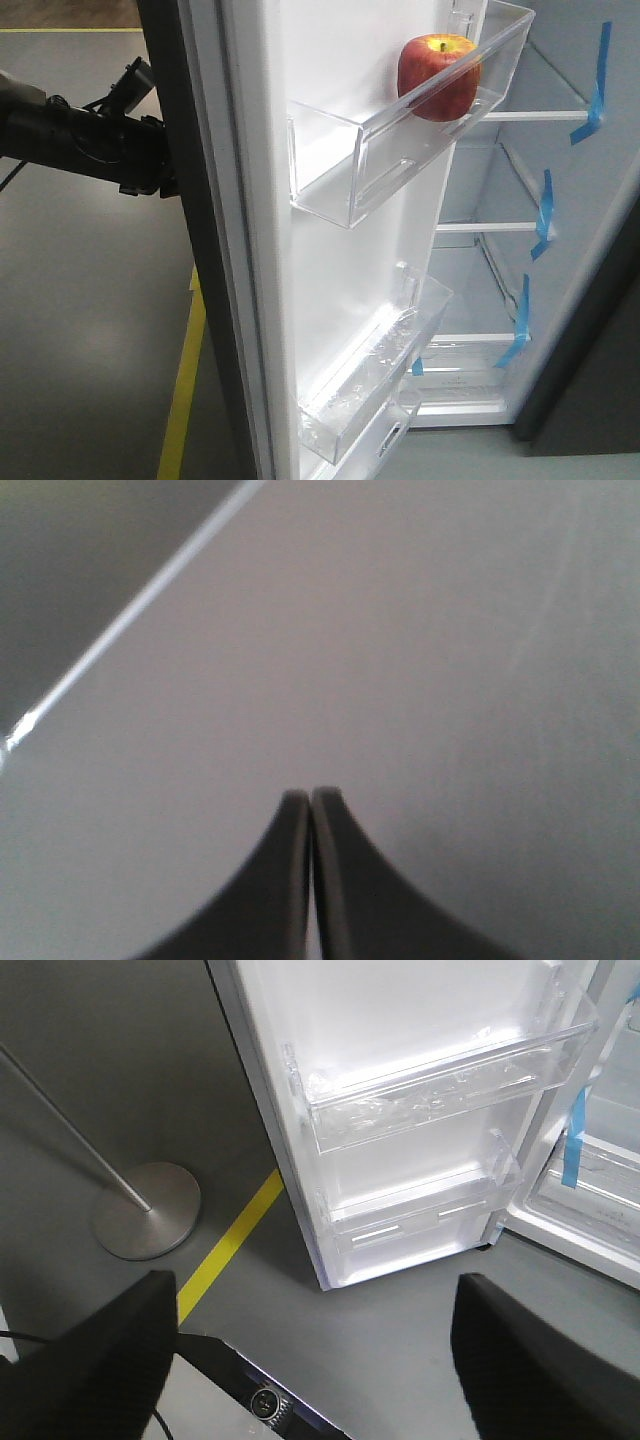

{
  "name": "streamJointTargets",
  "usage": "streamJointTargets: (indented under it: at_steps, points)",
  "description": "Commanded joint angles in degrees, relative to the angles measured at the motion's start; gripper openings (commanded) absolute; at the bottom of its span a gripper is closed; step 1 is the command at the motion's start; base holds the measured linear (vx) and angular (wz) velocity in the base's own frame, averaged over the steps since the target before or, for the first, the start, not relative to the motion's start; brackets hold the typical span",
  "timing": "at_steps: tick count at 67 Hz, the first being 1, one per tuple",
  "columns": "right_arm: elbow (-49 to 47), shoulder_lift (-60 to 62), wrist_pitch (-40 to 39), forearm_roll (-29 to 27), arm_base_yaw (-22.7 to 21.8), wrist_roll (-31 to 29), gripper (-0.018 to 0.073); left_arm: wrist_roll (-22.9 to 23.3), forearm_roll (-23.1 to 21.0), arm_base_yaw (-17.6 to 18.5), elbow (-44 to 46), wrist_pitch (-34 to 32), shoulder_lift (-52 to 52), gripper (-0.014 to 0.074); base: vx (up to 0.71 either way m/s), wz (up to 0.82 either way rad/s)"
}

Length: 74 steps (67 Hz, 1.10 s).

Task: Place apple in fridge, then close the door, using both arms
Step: 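Push the refrigerator door shut with the left gripper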

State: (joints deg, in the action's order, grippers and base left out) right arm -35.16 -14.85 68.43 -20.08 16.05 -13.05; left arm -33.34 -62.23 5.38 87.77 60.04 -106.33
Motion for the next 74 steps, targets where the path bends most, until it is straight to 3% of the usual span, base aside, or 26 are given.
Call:
streamJointTargets:
  at_steps: [1, 15, 38, 61, 74]
  points:
    - [-1.2, -0.6, -3.0, -1.2, 0.0, -0.4, 0.054, -0.5, -4.2, 2.5, 1.8, 1.5, 2.8, -0.0006, 0.0, 0.0]
    - [-1.2, -0.6, -3.0, -1.2, 0.0, -0.4, 0.054, -1.3, -5.4, 6.1, 1.8, 3.0, 2.8, -0.0006, 0.0, 0.0]
    - [-1.2, -0.6, -3.0, -1.2, 0.0, -0.4, 0.054, -6.9, -12.9, 14.3, 1.8, 2.9, 2.8, -0.0006, 0.0, 0.0]
    - [-1.2, -0.6, -3.0, -1.2, 0.0, -0.4, 0.054, -9.5, -14.1, 23.3, 1.8, -4.9, 2.8, -0.0006, 0.0, 0.0]
    - [-1.2, -0.6, -3.0, -1.2, 0.0, -0.4, 0.054, -11.5, -14.1, 28.3, 1.8, -12.8, 2.7, -0.0006, 0.0, 0.0]
